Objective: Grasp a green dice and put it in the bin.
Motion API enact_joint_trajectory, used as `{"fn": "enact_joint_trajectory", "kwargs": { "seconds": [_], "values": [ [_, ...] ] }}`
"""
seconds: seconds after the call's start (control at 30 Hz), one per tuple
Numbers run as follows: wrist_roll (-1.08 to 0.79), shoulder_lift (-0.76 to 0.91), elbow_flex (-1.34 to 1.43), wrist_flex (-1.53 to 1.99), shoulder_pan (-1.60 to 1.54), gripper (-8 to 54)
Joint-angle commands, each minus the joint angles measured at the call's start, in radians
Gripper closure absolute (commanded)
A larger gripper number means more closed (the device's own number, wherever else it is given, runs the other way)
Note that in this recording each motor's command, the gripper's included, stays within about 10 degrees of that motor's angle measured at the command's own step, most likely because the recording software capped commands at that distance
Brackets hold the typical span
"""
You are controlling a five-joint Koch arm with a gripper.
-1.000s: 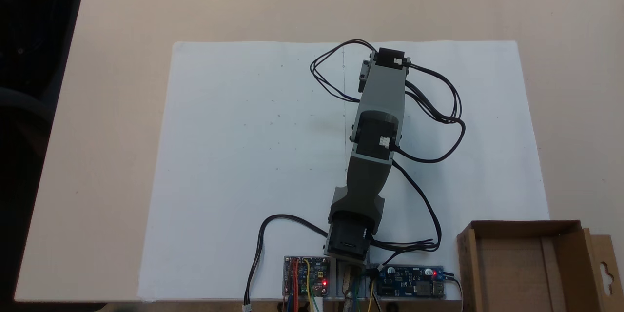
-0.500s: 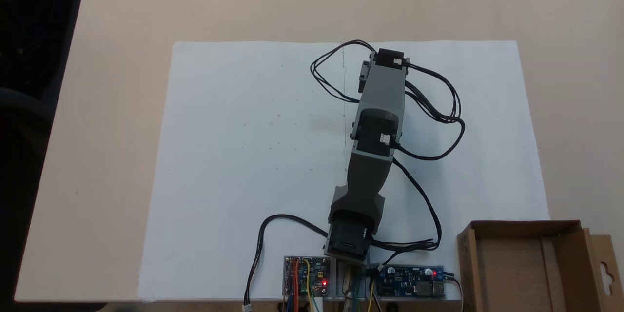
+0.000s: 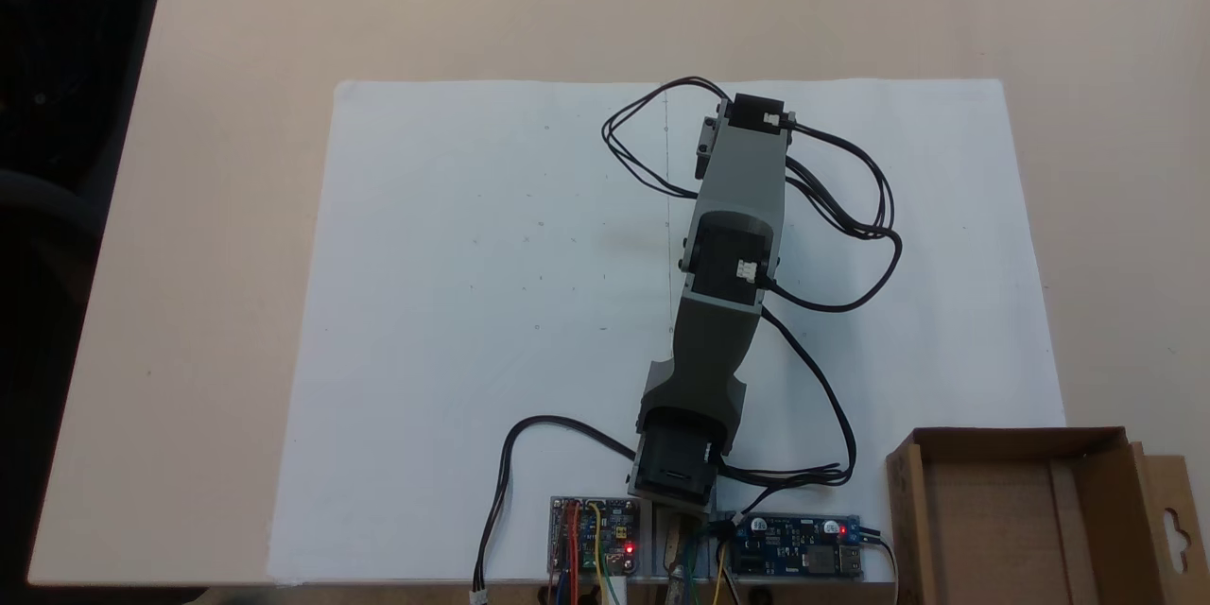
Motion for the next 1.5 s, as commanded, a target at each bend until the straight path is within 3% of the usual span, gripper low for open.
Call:
{"fn": "enact_joint_trajectory", "kwargs": {
  "seconds": [0.0,0.43,0.53,0.7,0.77,0.87,1.17,1.47],
  "values": [
    [-0.066,0.018,-0.041,-0.046,0.015,16.3],
    [-0.069,0.017,-0.035,-0.072,0.028,16.9],
    [-0.069,0.017,-0.029,-0.074,0.029,25.6],
    [-0.069,0.018,-0.029,-0.075,0.031,26.4],
    [-0.069,0.021,-0.029,-0.080,0.032,33.1],
    [-0.058,0.066,-0.029,-0.103,0.055,33.3],
    [0.239,0.388,-0.127,-0.167,0.285,33.3],
    [0.313,0.434,-0.295,-0.173,0.644,33.2]
  ]
}}
